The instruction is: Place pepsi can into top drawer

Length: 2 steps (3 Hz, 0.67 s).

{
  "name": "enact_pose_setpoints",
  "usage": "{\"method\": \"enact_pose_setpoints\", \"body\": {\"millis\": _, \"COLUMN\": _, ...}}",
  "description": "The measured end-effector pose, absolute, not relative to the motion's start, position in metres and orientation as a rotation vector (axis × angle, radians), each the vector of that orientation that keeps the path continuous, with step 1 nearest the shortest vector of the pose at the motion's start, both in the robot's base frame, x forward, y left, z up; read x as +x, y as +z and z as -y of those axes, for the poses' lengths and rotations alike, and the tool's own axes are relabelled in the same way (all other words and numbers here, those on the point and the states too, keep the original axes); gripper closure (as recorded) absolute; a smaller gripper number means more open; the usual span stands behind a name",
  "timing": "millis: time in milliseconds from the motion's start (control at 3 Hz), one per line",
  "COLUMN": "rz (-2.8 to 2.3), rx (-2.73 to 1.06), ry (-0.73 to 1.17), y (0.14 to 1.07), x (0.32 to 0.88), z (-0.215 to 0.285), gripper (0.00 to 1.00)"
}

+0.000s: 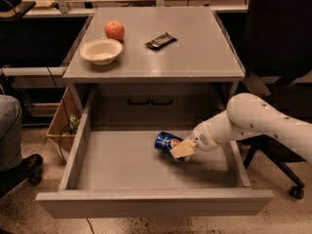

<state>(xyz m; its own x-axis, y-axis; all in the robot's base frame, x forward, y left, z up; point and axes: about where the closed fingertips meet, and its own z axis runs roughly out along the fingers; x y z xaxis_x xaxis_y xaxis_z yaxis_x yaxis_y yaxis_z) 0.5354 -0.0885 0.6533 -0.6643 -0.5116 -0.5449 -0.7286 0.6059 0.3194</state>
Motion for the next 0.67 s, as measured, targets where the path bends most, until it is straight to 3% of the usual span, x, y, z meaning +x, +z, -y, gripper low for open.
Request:
{"method": "enact_pose_setpoints", "body": {"millis": 333, "rz": -2.431, "rx": -0.981, "ry": 0.748, "y": 0.6319, "x": 0.5394, "z": 0.0825, "gripper": 1.00}}
{"method": "enact_pose_setpoints", "body": {"millis": 667, "rz": -2.426, "rx": -0.986, "ry": 0.754, "y": 0.6243, "x": 0.5419, "z": 0.0773, "gripper": 0.81}}
